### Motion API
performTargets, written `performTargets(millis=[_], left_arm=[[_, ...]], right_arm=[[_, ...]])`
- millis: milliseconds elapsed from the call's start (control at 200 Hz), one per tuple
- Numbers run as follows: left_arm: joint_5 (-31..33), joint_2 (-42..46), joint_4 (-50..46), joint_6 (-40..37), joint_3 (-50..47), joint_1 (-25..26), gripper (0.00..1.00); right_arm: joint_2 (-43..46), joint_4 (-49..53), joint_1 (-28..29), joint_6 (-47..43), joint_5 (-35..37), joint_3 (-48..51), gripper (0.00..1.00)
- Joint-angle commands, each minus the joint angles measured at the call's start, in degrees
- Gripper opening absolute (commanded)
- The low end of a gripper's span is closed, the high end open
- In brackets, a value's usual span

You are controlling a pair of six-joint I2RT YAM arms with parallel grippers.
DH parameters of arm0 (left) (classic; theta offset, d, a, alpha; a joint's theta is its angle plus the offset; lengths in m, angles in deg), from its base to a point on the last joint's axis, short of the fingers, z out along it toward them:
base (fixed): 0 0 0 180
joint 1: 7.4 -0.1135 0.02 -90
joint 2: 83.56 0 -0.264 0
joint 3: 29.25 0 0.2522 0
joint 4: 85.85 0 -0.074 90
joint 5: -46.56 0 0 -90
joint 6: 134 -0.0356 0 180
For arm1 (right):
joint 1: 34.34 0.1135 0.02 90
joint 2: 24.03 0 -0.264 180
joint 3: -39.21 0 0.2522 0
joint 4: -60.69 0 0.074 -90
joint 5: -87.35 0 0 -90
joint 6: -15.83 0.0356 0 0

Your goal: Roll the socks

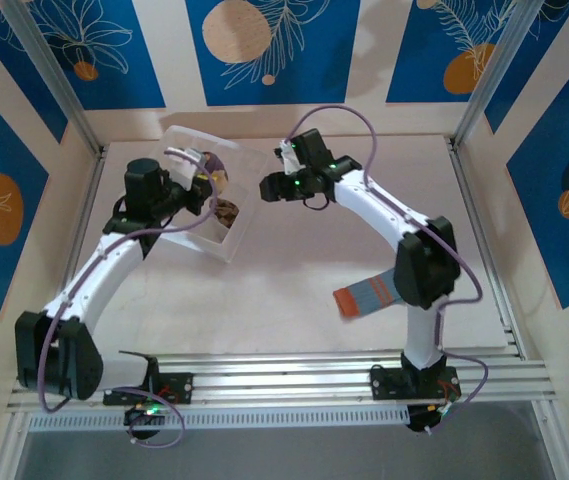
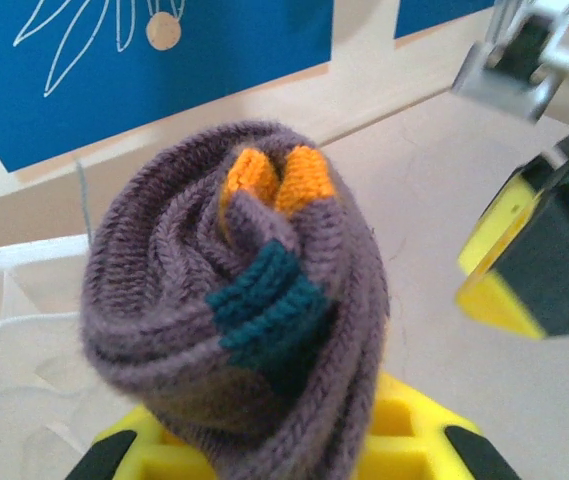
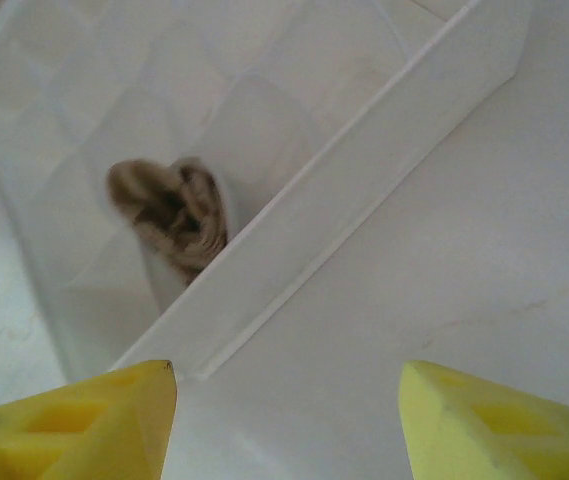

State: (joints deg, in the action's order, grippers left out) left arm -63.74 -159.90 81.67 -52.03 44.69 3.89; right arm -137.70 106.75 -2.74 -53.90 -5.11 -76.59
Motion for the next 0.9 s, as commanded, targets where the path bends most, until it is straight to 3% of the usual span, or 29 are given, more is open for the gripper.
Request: performTargets(millis=[0,370,540,895], left_arm=[[-0.1,-4.5,-1.3,-0.6,6.2,-1.9,0.00],[-1.2,-22.7,-3.0,-1.3,21.4,-5.0,0.00],[-5.4,-29.1,-0.5,-0.7,23.6,-5.2,0.00],[-4.1,-38.0,6.3,7.3,25.4,-5.2,0.00]], right_arm=[[-7.1,6.6,0.7,3.2,1.5,-9.0,0.61],[-28.9,15.5,1.0,4.7,-0.2,-38.3,0.59],[-29.7,15.2,0.5,3.0,0.7,-37.1,0.58],[-28.7,17.4,-2.3,0.5,1.1,-34.0,0.52]])
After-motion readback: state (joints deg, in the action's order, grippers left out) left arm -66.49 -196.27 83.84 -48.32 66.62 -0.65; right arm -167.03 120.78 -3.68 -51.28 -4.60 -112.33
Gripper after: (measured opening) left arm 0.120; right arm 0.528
